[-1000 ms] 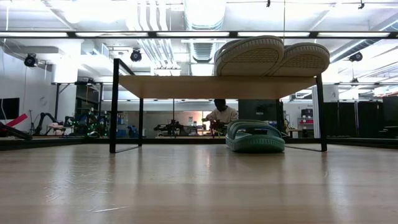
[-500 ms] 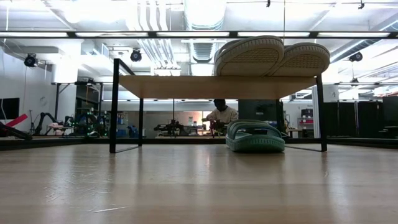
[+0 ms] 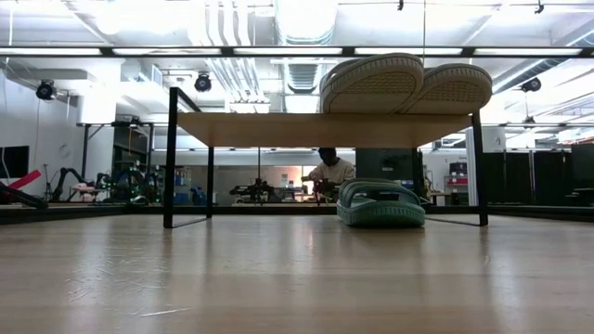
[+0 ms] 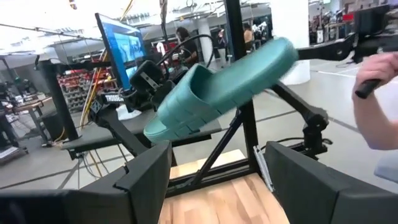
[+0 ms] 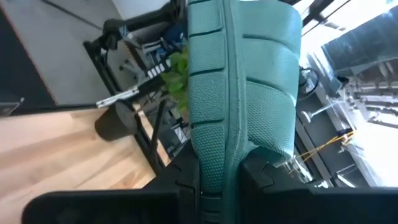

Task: Pick and place slides into the shelf
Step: Put the left green slides on the shelf

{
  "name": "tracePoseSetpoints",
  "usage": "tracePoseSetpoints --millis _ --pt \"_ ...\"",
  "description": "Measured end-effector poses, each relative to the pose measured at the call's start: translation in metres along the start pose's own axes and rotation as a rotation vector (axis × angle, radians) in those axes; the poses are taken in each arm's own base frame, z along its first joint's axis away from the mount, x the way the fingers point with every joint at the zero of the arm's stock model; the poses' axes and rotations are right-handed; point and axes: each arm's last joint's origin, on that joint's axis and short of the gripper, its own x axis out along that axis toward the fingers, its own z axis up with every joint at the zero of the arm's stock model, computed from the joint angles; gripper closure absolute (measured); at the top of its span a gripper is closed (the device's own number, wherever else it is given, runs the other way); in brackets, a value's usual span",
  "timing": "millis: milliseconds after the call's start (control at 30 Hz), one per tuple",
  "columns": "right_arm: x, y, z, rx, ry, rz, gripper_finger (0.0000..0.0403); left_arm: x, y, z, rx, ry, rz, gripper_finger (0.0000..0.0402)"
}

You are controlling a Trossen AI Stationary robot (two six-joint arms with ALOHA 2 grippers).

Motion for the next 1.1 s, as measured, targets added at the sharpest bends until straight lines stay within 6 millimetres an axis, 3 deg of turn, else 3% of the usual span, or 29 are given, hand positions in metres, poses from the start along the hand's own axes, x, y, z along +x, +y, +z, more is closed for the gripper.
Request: tracePoseSetpoints --millis 333,600,767,1100 --pt "0.002 -0.003 -0.006 0.04 0.037 -0.024 0.036 0.036 -0.015 -0.011 0.274 0.052 0.071 0.0157" --pt "-0.002 -0.007 -0.01 0.061 0.102 -0.058 0.036 0.079 -0.032 -0.006 0.598 0.181 0.257 0.0157" --pt "-0.001 -0.005 -0.015 0.082 0.164 -0.06 0.036 0.099 -0.04 0.001 0.714 0.252 0.343 0.0157" --pt "-0.002 -0.009 -0.024 0.093 0.241 -0.092 0.036 0.108 -0.043 0.017 0.745 0.252 0.342 0.0157"
